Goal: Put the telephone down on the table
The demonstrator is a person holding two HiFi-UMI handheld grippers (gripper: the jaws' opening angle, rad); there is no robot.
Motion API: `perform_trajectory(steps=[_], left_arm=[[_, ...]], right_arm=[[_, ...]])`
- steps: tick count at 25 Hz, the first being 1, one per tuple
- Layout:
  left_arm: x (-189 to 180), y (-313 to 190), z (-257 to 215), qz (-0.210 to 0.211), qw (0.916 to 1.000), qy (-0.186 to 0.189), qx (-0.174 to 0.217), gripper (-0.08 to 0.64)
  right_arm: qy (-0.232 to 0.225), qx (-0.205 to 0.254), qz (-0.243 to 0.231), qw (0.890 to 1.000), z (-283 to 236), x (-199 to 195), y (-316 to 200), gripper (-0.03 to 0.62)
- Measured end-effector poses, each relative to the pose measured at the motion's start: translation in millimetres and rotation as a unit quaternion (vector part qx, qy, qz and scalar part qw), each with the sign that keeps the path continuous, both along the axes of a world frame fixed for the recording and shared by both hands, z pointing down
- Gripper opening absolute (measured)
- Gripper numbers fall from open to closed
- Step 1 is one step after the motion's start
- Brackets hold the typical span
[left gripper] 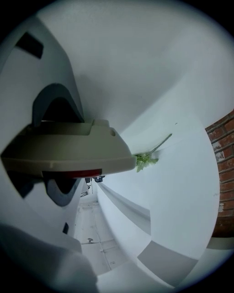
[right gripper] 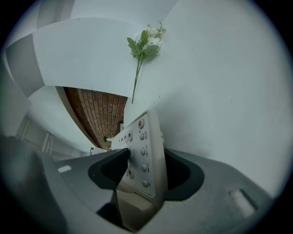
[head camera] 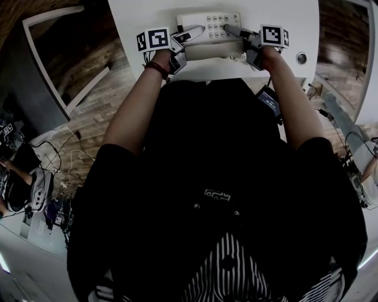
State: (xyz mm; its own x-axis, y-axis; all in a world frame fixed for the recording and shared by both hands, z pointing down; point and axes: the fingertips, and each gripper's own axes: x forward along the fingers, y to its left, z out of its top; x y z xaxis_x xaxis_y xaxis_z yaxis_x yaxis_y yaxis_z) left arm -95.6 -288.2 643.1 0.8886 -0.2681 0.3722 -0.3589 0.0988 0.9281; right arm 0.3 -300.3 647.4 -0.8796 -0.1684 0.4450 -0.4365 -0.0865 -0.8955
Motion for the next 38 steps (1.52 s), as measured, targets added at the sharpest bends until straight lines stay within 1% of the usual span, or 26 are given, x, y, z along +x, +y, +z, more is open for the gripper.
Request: perform_trajectory(steps=[6, 11, 14, 16, 19, 21, 25, 29, 33, 36, 38], left_arm=[[-3, 2, 1, -0.008, 0.9995, -0.027, 0.014, 0.281], [-4, 3, 4, 0.016, 0.9969, -0.065, 0.041, 0.287], [-5, 3, 5, 0.022, 0.9956, -0.078, 0.049, 0.288], [-6, 2, 5, 0.019, 0.9944, -0.09, 0.053, 0.291], [-14, 0, 4, 0.004, 0.9908, -0.118, 0.065, 0.291], [-20, 0, 4, -0.002, 0.9896, -0.127, 0.067, 0.291], [-22, -1, 4, 0.007, 0.9874, -0.139, 0.075, 0.295], [-28, 6, 0, 0.006, 0.9831, -0.161, 0.087, 0.302], [-35, 7, -5, -0.008, 0.9797, -0.176, 0.096, 0.304], [-38, 14, -13, -0.028, 0.9786, -0.179, 0.097, 0.304], [-39, 19, -21, -0.043, 0.9769, -0.181, 0.106, 0.304]], right_arm=[[0.042, 0.029, -0.017, 0.999, 1, 0, -1, 0.241], [0.065, 0.036, -0.042, 0.996, 3, 1, 1, 0.25], [0.081, 0.041, -0.055, 0.994, 4, 2, 1, 0.253], [0.093, 0.047, -0.064, 0.992, 4, 3, 1, 0.253], [0.113, 0.055, -0.081, 0.989, 3, 5, 5, 0.253], [0.123, 0.056, -0.088, 0.987, 4, 6, 6, 0.253], [0.14, 0.047, -0.089, 0.985, 5, 9, 5, 0.253], [0.18, 0.06, -0.086, 0.978, 1, 22, 5, 0.262], [0.177, 0.076, -0.075, 0.978, -13, 41, -2, 0.261], [0.176, 0.081, -0.067, 0.979, -25, 62, 4, 0.261], [0.175, 0.089, -0.064, 0.978, -33, 74, 10, 0.261]])
